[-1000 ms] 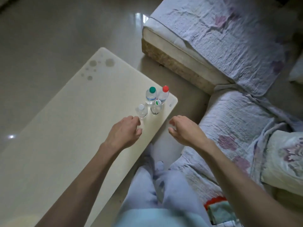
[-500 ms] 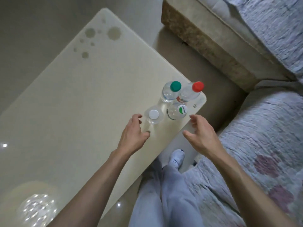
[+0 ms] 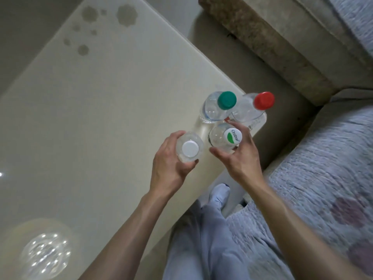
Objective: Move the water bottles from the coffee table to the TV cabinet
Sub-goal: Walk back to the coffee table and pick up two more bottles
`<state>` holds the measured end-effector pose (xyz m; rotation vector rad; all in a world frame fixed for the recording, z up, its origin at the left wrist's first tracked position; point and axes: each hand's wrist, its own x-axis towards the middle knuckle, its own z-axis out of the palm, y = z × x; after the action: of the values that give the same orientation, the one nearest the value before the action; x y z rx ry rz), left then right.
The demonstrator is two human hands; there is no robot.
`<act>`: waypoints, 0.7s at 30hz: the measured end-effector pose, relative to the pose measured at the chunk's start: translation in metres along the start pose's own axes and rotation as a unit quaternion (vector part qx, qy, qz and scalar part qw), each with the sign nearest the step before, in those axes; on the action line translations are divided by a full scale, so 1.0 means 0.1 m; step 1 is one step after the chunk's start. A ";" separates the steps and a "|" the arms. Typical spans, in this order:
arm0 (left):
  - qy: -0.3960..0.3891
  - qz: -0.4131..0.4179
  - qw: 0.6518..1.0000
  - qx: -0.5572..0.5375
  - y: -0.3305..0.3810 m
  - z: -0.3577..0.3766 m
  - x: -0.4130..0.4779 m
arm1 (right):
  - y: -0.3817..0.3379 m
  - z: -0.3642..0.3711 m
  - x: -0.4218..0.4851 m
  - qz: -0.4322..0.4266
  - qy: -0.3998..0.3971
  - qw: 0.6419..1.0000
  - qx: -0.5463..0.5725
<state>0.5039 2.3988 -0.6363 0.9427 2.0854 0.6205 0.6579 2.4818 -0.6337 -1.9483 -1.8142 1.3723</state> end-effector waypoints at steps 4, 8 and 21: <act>0.005 0.006 1.000 0.021 0.13 -0.14 -0.08 | -0.19 -0.06 -0.09 0.017 0.013 1.000 -0.012; -0.012 0.028 0.999 0.040 0.43 -0.42 -0.34 | -0.46 -0.31 -0.33 0.023 0.004 1.000 0.004; -0.019 0.196 0.980 0.039 2.18 -1.20 -1.26 | -1.35 -1.99 -1.59 -0.007 0.113 0.992 0.048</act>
<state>0.5564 2.4196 -0.3629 1.4177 1.9128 0.7142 0.7204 2.4731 -0.3522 -1.9480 -1.6261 1.1583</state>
